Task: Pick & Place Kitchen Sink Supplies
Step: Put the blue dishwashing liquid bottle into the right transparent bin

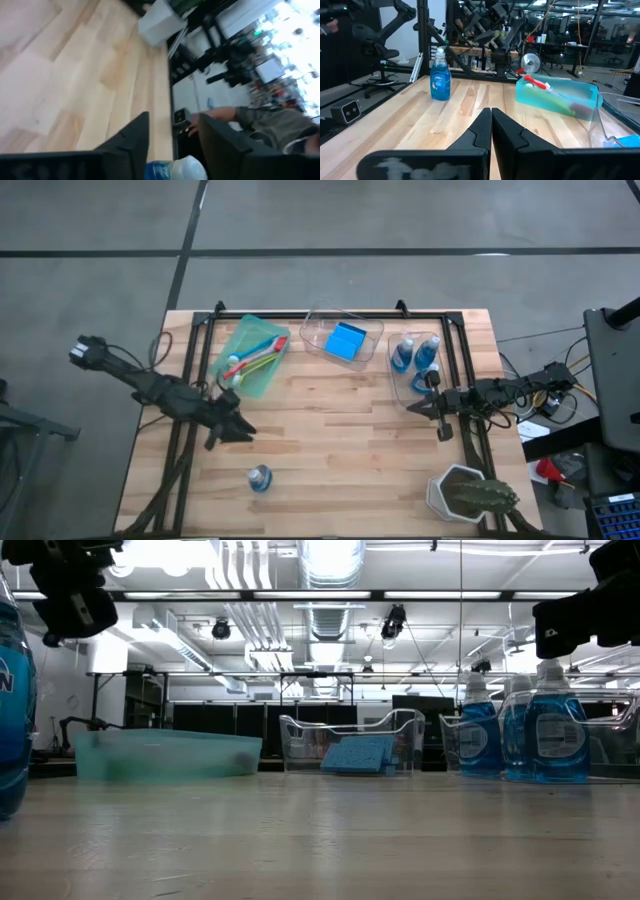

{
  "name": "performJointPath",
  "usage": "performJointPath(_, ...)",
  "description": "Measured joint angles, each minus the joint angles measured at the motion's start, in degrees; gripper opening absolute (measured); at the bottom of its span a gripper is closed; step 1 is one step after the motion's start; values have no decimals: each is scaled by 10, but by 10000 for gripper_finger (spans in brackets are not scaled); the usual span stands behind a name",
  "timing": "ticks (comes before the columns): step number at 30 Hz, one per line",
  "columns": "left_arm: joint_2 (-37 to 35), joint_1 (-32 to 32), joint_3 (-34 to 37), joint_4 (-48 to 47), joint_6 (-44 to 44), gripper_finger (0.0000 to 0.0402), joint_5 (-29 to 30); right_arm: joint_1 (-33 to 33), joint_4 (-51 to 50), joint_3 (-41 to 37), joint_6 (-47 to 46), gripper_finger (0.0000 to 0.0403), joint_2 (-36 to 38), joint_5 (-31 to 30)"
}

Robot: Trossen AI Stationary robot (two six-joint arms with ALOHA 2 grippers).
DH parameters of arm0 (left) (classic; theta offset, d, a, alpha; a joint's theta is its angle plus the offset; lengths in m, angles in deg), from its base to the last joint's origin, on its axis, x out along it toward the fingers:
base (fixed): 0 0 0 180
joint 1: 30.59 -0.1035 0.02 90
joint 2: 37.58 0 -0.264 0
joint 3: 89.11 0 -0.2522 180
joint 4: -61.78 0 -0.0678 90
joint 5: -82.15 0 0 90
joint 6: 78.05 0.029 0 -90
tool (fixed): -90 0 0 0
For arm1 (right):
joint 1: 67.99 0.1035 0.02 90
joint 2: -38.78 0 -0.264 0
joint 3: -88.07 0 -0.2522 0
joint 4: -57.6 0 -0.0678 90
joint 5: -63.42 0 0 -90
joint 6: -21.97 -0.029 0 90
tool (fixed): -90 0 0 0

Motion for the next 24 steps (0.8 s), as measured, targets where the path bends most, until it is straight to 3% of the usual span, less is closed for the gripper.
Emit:
performJointPath(6,76,28,-81,-24,-29,207,-1,0,0,0,0,8,0,0)
performJointPath(13,182,58,-231,-254,-95,209,6,0,0,0,0,8,0,0)
performJointPath(20,285,71,-339,-290,-145,209,6,0,0,0,0,8,0,0)
performJointPath(24,341,80,-384,-371,-192,209,2,0,0,0,0,8,0,0)
